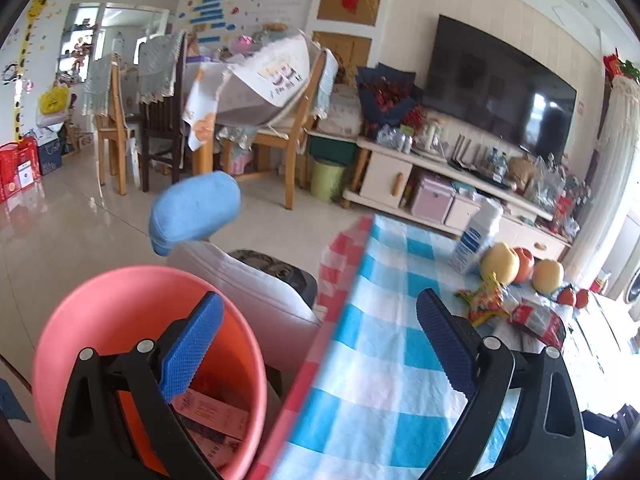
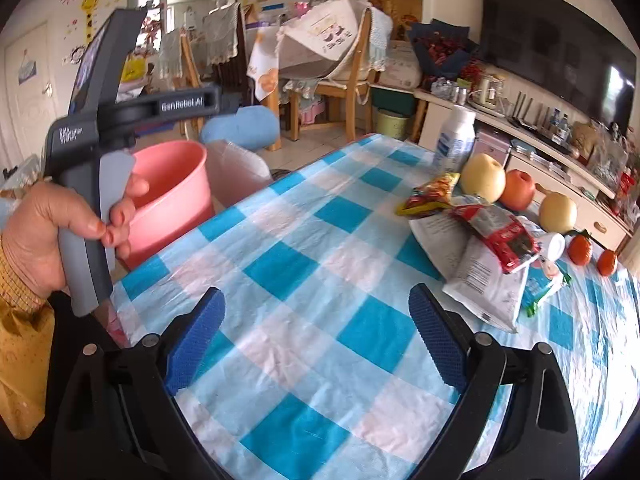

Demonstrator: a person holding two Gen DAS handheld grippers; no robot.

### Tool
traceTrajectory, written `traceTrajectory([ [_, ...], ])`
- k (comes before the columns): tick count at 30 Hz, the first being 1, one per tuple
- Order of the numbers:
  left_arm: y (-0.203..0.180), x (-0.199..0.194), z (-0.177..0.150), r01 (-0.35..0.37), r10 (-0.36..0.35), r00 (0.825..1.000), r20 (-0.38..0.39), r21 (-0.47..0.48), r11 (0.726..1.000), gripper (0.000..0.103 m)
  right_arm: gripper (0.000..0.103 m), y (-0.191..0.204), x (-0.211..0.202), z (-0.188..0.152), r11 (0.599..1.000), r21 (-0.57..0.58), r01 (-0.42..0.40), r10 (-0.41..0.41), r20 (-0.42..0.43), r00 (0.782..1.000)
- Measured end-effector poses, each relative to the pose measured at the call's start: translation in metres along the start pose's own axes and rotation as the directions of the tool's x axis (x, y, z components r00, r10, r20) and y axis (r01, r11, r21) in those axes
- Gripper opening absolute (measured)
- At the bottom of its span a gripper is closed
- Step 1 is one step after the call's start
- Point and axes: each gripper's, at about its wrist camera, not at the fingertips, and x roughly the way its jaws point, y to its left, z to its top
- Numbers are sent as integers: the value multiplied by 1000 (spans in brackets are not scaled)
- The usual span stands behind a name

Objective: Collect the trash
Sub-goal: 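Move both empty tools back over the table toward the remaining wrappers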

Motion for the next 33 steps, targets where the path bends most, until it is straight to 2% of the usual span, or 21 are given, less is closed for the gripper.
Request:
traceTrajectory([
  [4,-18,4,-7,20,-18,999,-39,35,999,96,94,-14,-7,-4,999,33,7,-8,16,1000],
  [17,-73,4,-19,84,-75,995,-68,139,987,96,94,-48,-26,-16,997,67,47,-49,39,998],
  [25,-103,8,-29,91,-72,993,-90,226,970,96,95,-71,-35,-19,991,119,56,-64,57,996],
  [33,-125,11,-36,138,-107,986,-131,262,955,96,95,-98,-45,-18,980,188,69,-83,70,994],
])
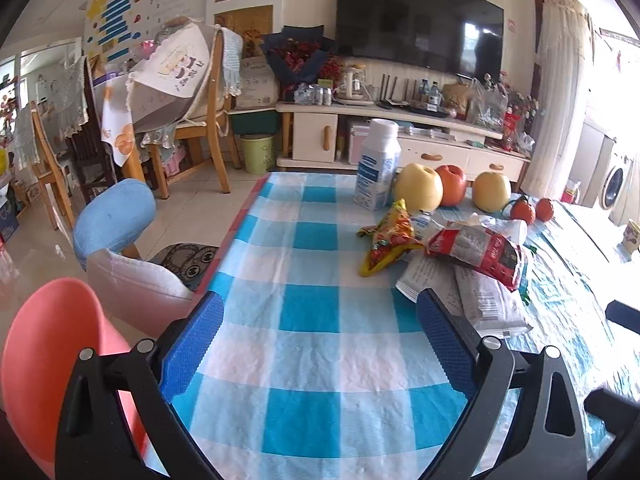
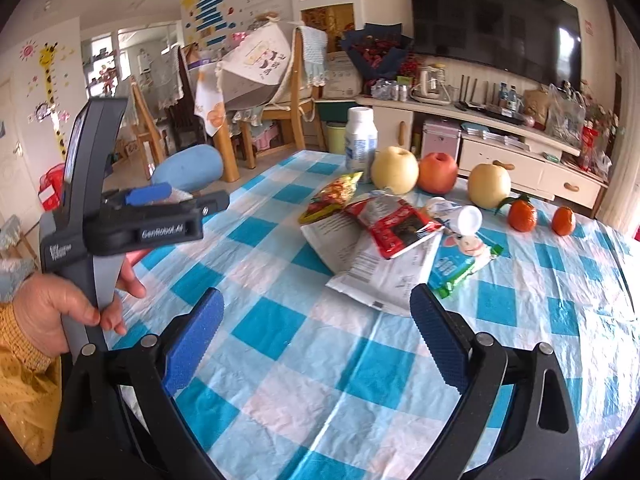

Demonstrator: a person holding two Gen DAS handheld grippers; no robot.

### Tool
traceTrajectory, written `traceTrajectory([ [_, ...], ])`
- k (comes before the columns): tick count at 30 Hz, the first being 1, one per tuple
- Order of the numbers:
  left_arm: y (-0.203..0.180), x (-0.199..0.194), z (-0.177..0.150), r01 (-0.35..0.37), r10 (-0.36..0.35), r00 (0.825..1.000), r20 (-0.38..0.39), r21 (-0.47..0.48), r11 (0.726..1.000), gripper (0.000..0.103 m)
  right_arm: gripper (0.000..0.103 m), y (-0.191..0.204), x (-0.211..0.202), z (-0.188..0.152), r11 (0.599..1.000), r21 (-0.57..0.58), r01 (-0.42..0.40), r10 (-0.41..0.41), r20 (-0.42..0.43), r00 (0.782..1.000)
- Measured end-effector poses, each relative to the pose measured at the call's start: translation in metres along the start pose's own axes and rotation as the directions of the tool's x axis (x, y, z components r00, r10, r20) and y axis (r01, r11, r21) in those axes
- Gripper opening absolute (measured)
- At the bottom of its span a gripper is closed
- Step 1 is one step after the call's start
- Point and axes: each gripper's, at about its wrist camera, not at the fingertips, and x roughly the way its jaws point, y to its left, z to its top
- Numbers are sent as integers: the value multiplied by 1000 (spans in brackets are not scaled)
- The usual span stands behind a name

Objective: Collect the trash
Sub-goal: 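Move both empty tools back over the table toward the remaining wrappers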

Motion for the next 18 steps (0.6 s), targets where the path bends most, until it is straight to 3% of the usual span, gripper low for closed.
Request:
traceTrajectory([
  [10,-27,10,-1,66,-64,997,-37,38,997,96,95,-46,-7,6,994,109,27,-29,14,999],
  [18,-62,13,-10,160,-150,986,-77,141,977,96,95,-95,-13,10,972,228,52,-60,28,998],
])
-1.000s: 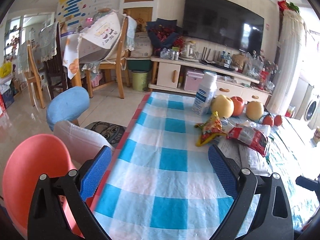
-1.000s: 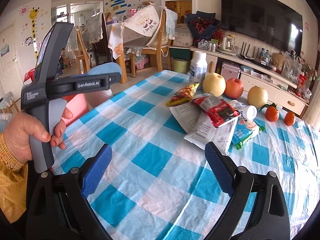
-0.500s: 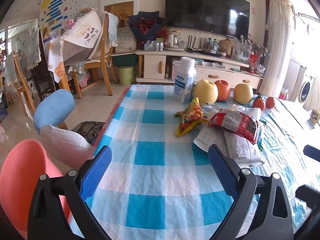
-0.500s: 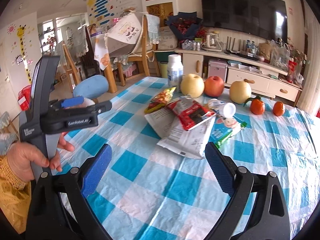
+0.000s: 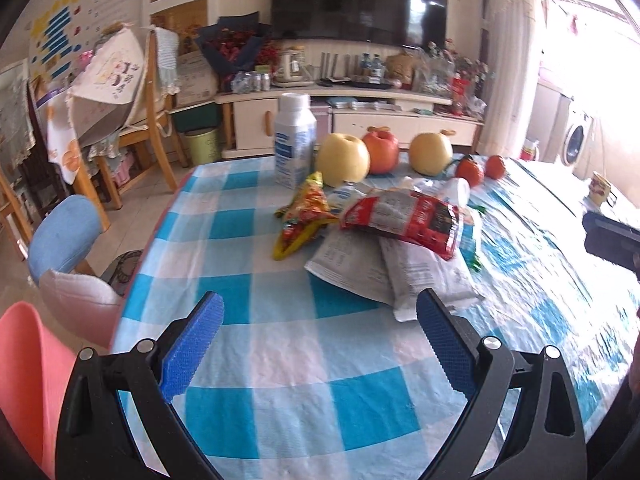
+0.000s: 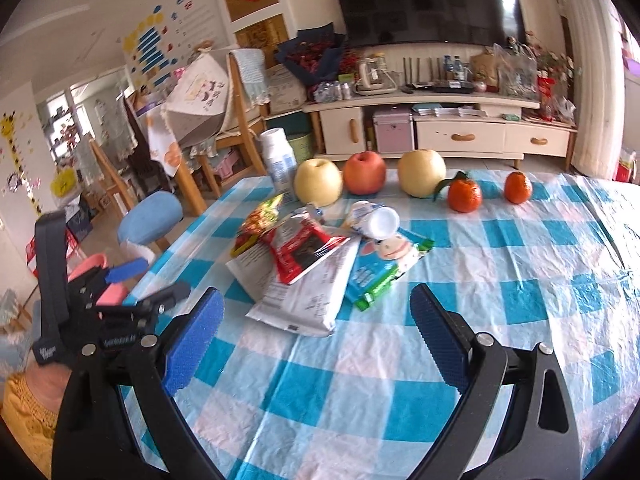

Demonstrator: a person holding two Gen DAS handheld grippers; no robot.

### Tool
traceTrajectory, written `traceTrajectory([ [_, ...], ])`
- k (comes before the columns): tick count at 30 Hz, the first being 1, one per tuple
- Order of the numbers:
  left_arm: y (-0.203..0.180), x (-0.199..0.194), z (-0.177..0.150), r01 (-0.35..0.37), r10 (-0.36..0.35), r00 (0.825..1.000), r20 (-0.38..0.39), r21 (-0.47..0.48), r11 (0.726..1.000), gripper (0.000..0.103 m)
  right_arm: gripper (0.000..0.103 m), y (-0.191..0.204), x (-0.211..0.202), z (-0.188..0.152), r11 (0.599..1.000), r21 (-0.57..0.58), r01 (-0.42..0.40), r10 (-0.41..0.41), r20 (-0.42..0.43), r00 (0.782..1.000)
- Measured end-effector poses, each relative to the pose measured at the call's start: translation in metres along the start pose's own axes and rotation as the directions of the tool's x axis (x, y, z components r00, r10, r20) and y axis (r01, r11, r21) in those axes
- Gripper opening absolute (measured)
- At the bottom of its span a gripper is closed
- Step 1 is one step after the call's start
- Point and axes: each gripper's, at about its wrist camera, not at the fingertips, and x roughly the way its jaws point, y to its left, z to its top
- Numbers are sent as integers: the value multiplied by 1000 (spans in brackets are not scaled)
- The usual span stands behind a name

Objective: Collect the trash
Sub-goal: 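Move both empty tools back over the table toward the remaining wrappers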

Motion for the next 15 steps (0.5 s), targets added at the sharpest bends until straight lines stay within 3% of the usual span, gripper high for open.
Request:
traceTrajectory([
  [10,-62,26,-5,120,-114,991,-66,101,988,96,95,-70,25,12,980,177,93,-89,-31,996],
  [15,-87,45,-6,111,-103,991,-89,95,989,96,94,-89,60,12,974,206,99,-77,-110,991],
])
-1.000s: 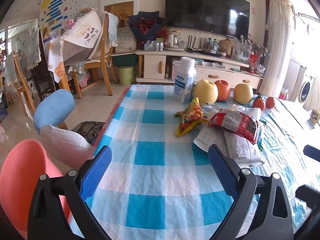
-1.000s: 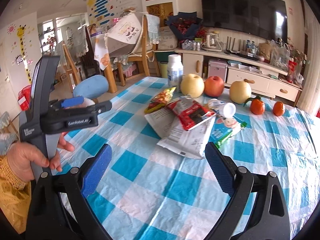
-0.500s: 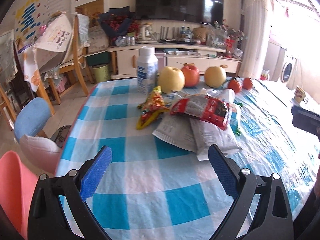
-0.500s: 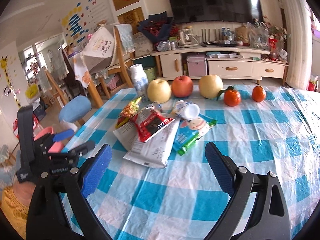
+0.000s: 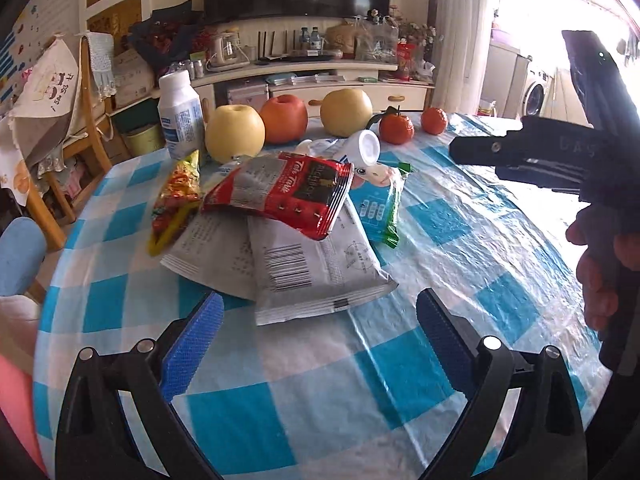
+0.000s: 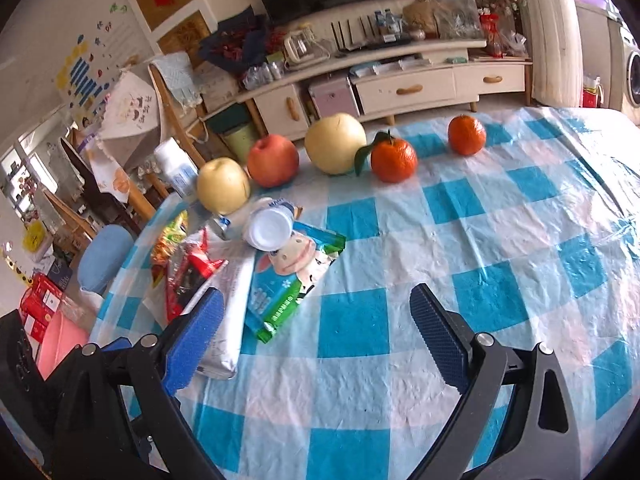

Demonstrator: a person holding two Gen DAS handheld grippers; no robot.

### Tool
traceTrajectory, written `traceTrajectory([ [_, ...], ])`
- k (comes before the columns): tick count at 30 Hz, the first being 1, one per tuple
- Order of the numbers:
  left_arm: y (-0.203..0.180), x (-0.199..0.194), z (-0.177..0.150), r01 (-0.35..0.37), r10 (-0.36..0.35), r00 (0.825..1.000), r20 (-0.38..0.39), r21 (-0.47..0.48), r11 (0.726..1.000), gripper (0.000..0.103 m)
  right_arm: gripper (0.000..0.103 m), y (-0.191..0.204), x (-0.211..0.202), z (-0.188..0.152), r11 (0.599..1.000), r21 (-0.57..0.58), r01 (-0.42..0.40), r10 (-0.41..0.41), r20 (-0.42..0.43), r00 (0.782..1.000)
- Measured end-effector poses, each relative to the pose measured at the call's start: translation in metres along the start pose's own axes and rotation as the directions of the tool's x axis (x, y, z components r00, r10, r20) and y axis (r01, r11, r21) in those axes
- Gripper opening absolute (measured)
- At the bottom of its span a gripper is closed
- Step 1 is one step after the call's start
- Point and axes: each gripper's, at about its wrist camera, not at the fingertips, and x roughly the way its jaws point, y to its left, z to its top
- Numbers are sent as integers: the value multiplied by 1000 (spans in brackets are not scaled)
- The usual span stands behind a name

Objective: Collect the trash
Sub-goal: 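Move both empty tools back over the table toward the remaining wrappers, then grasp the white milk carton with the right tool while the left tool grasps the white paper packet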

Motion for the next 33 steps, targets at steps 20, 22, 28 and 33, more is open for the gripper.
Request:
traceTrajectory([
  [20,19,52,14,4,-26,997,-76,-277,961,96,94,9,71,28,983,-95,-154,149,-60,987],
  [22,16,53,16,-4,-16,997,-74,-261,965,96,94,14,71,33,978,-107,-177,173,-45,984],
  [28,12,61,18,-52,27,993,-111,-234,971,96,90,28,83,40,970,-175,-170,166,-35,985],
  [33,13,63,20,-80,54,992,-114,-231,970,96,68,33,100,40,965,-207,-161,152,-60,987],
])
